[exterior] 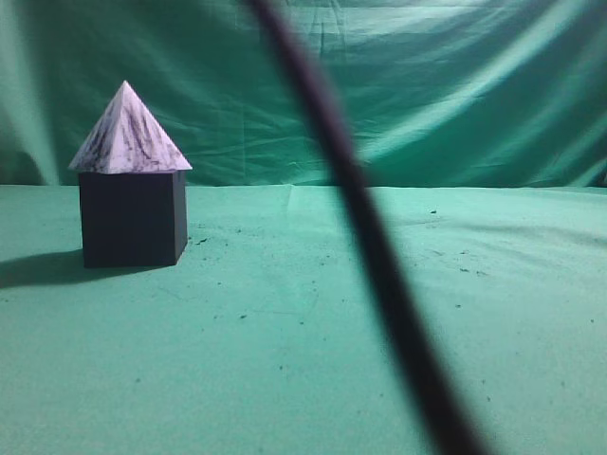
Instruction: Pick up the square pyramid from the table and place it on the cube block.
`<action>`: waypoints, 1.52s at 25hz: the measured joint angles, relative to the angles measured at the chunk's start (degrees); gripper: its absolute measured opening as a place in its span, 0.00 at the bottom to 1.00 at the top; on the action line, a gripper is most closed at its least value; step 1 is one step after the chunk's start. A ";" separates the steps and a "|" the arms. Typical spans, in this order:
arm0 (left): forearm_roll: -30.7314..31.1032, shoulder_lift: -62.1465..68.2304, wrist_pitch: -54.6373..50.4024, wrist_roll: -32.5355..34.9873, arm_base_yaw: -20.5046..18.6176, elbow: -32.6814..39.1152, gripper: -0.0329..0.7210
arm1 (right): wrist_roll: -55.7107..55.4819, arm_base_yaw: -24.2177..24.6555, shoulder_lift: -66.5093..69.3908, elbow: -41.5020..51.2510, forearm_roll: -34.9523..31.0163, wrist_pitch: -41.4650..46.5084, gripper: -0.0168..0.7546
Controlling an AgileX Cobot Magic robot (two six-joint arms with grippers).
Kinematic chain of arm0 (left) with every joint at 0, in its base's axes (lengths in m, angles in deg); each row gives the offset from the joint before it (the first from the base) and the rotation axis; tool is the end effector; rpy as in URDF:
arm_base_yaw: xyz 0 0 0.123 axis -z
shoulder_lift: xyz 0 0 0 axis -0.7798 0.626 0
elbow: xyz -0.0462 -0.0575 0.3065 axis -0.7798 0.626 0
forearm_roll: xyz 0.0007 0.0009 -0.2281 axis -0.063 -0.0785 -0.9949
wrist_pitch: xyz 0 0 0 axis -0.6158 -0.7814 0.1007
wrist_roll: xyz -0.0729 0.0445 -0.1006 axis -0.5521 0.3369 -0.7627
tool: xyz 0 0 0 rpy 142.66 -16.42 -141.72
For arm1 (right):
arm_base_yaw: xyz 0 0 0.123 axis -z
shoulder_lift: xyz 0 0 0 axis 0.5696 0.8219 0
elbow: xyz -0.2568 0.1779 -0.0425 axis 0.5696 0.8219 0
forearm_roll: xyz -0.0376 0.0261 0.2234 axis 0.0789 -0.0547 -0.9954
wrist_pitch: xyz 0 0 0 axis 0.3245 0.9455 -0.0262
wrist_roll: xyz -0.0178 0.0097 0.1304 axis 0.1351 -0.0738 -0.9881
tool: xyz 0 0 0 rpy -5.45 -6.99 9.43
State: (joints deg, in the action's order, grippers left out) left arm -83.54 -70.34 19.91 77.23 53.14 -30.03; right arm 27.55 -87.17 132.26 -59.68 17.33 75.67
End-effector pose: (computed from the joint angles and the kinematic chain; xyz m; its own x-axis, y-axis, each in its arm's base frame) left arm 0.0380 0.0035 0.1640 -0.2601 0.1785 -0.9489 0.0437 0.9839 0.1731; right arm 0.2855 0.3659 0.3933 -0.4611 -0.6019 -0.6519 -0.7834 0.6212 -0.0194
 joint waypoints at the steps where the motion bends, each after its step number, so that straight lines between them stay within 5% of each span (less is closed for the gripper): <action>1: 0.00 0.00 0.00 0.00 0.00 0.00 0.04 | -0.11 0.00 -1.66 0.00 0.00 0.11 0.09; 3: 0.00 0.00 0.00 0.00 0.00 0.00 0.04 | -0.19 0.00 -5.01 0.00 -0.03 0.37 0.02; 14: 0.00 0.00 0.00 0.00 0.00 0.00 0.04 | 0.18 0.00 -20.12 2.97 -0.02 2.30 0.02; 31: 0.11 0.00 0.00 0.00 0.00 0.00 0.04 | -1.03 0.00 -61.33 58.48 -1.54 -4.03 0.02; 38: 0.11 0.00 0.00 0.00 0.00 0.00 0.04 | -1.07 0.00 -74.90 69.46 -1.76 -2.27 0.02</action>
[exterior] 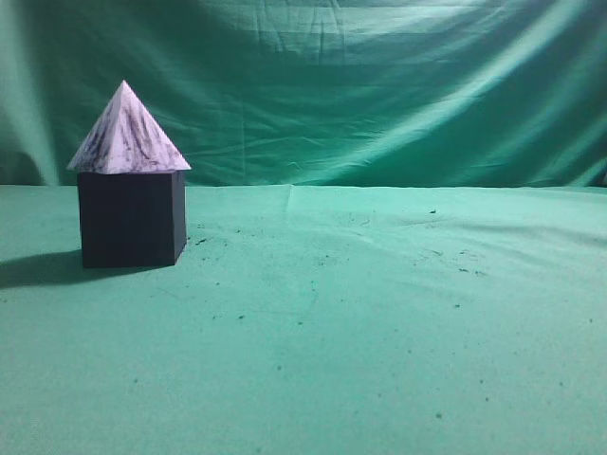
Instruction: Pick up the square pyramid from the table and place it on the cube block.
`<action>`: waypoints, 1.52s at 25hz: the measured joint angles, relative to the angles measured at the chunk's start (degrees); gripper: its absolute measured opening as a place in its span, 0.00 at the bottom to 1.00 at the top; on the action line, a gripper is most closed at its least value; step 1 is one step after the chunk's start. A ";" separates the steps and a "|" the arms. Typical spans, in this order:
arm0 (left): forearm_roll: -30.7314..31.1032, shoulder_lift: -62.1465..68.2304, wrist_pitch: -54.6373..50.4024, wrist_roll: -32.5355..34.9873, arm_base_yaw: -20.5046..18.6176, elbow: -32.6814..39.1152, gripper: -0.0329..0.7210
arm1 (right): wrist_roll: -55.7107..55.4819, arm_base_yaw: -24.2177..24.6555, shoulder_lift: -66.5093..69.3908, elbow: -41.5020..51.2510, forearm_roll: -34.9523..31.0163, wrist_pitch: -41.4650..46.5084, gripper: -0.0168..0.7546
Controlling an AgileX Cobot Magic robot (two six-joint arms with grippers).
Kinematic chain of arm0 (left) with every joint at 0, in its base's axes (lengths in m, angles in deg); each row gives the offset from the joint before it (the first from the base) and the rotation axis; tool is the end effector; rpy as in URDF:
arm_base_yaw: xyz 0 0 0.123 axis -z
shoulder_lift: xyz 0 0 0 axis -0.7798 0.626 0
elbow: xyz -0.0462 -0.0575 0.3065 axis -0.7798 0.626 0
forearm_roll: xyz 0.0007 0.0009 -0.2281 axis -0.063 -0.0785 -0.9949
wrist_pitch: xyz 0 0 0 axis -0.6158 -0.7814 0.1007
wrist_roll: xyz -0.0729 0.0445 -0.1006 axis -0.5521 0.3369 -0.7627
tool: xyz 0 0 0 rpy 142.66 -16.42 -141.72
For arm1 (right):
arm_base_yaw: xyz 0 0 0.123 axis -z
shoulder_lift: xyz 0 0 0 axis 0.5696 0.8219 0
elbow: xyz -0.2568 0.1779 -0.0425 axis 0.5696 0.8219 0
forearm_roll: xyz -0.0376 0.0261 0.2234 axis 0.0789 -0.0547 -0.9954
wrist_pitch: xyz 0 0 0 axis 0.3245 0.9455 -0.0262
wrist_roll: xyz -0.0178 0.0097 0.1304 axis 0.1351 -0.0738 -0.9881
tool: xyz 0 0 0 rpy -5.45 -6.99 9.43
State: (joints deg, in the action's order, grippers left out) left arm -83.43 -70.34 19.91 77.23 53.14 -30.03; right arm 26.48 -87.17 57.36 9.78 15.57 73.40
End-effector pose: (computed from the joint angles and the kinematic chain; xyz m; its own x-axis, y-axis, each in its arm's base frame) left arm 0.0380 0.0036 0.1640 -0.2601 0.1802 -0.9486 0.0435 0.9836 0.1750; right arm 0.0498 0.0657 0.4045 -0.4260 -0.5099 -0.7474 -0.7837 0.6207 0.0232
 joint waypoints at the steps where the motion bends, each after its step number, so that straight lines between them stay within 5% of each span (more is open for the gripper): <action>1: 0.00 0.00 0.00 0.00 0.00 0.00 0.04 | 0.00 0.00 -0.98 0.71 0.36 0.00 0.02; 9: 0.00 0.00 0.00 0.00 0.00 0.00 0.04 | -0.84 2.01 -11.77 14.96 7.39 -16.93 0.02; 20: 0.00 0.00 0.00 0.00 0.00 0.00 0.04 | -3.55 24.22 -35.81 47.31 7.25 -49.38 0.02; 28: 0.00 0.00 0.00 0.00 0.00 0.00 0.04 | -4.32 40.42 -43.16 60.71 6.78 -51.79 0.02; 38: 0.00 0.00 0.00 0.00 0.00 0.00 0.04 | -4.32 44.50 -43.16 67.50 6.67 -50.84 0.02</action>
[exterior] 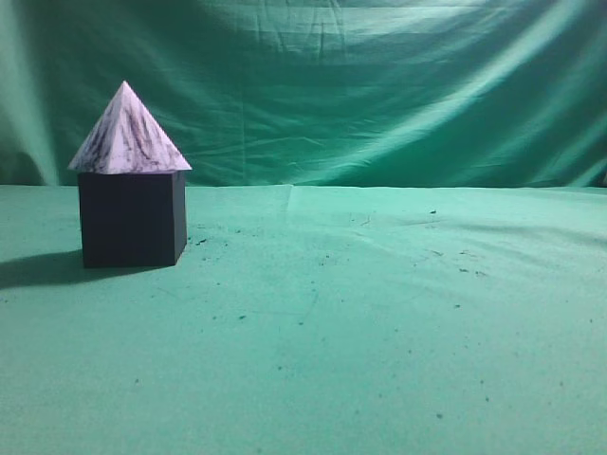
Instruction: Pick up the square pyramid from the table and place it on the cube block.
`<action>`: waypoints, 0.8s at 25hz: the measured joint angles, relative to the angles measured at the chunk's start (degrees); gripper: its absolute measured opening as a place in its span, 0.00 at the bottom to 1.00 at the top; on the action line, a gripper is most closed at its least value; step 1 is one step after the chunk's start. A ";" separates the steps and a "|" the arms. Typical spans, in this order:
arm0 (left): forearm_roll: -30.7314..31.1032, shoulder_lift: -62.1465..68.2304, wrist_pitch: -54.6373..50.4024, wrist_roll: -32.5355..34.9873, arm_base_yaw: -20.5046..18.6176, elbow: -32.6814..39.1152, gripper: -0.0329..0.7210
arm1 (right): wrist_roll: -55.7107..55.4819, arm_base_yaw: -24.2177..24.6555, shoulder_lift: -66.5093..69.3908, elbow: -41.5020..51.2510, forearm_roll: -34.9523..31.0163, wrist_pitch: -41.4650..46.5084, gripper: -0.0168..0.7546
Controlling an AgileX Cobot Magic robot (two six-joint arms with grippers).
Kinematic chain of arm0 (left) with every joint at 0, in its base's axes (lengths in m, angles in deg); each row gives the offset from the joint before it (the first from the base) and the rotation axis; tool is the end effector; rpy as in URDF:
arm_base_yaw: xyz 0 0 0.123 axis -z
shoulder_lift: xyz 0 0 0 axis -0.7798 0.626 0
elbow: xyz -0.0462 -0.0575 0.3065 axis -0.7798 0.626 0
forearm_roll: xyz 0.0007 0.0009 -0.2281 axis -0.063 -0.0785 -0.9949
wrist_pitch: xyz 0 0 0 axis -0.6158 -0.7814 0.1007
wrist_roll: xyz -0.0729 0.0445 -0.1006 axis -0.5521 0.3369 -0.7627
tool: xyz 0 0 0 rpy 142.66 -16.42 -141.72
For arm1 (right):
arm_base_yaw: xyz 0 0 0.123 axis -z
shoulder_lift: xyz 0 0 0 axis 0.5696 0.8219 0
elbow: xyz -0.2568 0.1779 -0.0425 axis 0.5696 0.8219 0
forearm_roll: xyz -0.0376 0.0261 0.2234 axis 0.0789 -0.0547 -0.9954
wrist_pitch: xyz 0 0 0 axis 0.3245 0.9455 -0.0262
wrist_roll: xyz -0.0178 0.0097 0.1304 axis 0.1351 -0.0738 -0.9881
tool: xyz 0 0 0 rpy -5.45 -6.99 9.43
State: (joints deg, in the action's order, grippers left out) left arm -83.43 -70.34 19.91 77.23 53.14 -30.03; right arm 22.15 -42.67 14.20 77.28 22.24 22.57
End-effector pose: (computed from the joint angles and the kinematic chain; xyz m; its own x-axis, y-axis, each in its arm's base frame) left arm 0.0380 0.0036 0.1640 -0.2601 0.1802 -0.9486 0.0435 0.9836 0.1750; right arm 0.0389 0.0005 0.1642 -0.2559 -0.0404 -0.9658 -0.1045 0.9944 -0.0139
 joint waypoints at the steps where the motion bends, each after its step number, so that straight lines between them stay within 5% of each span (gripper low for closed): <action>1: 0.00 0.00 0.00 0.00 0.00 0.00 0.04 | 0.00 0.10 0.00 0.00 -0.08 0.90 0.02; 20: 0.00 0.00 0.00 0.00 0.00 0.00 0.04 | 0.00 0.09 0.00 0.03 -0.08 2.30 0.02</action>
